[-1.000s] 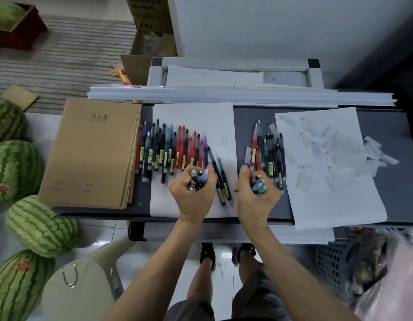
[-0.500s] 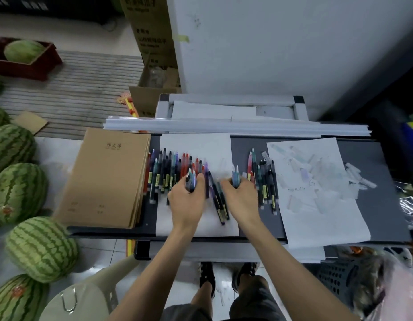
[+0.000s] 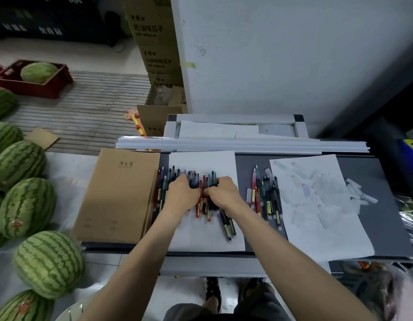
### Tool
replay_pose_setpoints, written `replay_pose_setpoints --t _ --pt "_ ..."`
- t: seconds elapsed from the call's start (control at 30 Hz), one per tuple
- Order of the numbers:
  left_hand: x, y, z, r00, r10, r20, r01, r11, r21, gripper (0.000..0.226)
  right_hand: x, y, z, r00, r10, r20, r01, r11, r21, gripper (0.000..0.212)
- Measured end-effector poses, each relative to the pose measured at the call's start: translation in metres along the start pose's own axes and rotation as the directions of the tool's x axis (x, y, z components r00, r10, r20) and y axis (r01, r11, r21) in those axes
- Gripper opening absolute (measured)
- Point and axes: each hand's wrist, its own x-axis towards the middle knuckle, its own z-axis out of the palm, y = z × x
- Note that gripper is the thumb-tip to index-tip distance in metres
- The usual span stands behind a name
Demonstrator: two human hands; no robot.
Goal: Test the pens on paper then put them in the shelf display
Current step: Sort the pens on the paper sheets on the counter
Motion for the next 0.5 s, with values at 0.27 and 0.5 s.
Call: replay_pose_setpoints --t 0.27,0.5 --pt "-0.0066 -0.0076 0.0051 0.997 0.042 -0.068 -0.040 0.999 0.034 0.060 0.0046 -0.0043 0.0034 0.988 -0.117 -0.102 0.097 0.978 -0.183 0.024" --pt "-0.0099 -0.0077 0.0003 0.993 0.075 -0.093 -0.068 0.995 0.077 0.068 0.0056 0.0019 0.0032 0.963 -0.205 -0.175 0.151 0.948 -0.279 0.021"
